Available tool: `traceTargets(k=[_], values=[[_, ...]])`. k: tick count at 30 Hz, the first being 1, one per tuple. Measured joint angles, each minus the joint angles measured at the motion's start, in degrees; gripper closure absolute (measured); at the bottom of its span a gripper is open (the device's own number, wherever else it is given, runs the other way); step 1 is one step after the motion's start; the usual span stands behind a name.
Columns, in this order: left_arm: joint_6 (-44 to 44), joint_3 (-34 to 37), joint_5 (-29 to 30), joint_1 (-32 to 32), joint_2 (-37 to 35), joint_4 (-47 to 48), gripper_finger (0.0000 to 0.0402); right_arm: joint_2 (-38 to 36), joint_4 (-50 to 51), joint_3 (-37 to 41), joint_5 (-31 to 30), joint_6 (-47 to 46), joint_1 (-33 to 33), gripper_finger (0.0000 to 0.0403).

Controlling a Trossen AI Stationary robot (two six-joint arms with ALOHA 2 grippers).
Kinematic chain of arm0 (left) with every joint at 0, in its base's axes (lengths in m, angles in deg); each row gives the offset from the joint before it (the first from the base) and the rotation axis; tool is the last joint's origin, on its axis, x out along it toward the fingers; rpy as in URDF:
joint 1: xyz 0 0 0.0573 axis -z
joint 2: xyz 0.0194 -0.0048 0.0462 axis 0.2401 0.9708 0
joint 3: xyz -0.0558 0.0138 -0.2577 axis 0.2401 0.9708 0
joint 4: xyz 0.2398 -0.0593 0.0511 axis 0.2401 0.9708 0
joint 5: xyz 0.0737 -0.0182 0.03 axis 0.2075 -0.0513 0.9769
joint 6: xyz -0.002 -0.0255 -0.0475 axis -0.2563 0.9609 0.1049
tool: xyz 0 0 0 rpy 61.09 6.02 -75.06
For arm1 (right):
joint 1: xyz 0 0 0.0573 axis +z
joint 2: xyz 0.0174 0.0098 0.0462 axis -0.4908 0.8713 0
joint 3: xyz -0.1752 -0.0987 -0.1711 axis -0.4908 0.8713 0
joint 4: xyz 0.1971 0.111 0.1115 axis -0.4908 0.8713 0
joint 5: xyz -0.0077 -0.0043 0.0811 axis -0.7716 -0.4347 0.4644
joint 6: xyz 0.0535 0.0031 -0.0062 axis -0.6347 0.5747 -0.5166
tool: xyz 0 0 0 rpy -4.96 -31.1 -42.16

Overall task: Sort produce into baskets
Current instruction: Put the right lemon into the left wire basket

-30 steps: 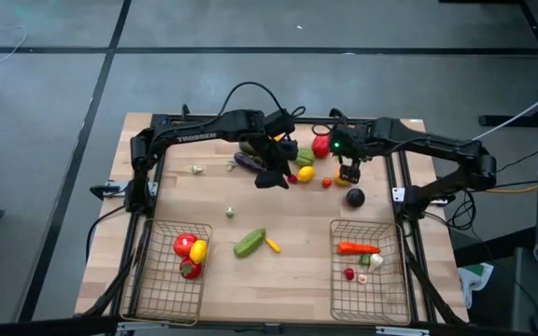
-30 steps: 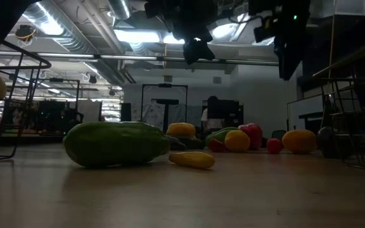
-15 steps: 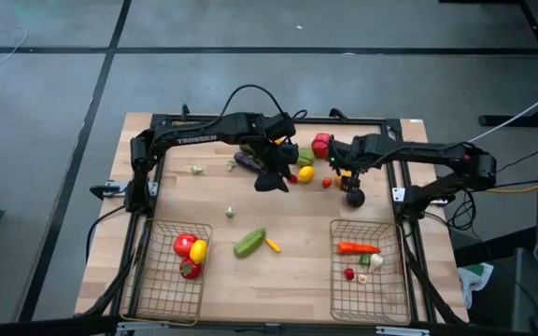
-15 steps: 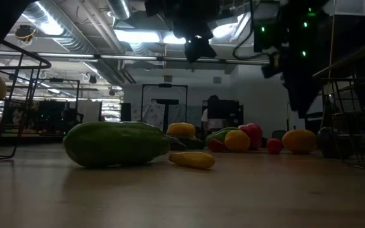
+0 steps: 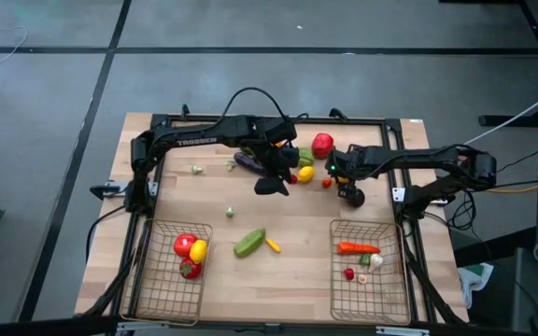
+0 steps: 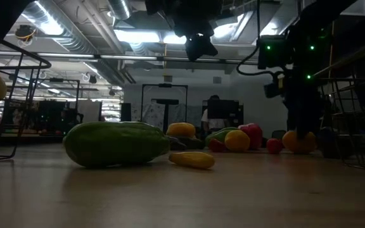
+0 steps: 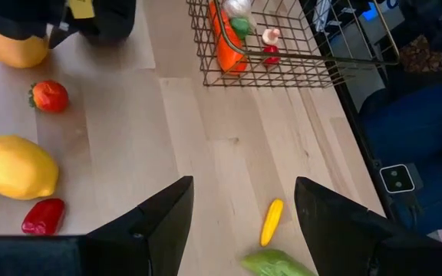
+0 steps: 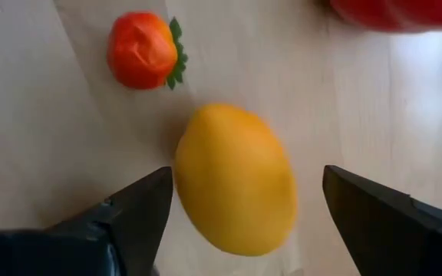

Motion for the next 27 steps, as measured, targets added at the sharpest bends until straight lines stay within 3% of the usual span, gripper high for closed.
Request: traceTargets(k=[7, 14, 18, 27], values=[[0.3, 0.0, 0.0, 0.9, 0.0, -0.3, 0.0178, 0.0, -0.2, 2.3, 1.6, -0.3, -2.7, 0.0077], [2.4, 0.0, 0.0, 1.1, -0.2, -0.4, 0.0178, 0.0, -2.4, 3.5, 3.6, -0.4, -4.7, 0.0134], [2.5, 0.0, 0.8, 0.7, -2.4, -0.3, 0.0178, -0.1, -4.0, 3.5, 4.1, -0.3, -4.6, 0.0156], [3.0, 0.0, 5.0, -1.2, -10.2, 0.8, 0.0178, 0.0, -5.9, 3.3, 7.0, -0.6, -4.5, 0.0158]])
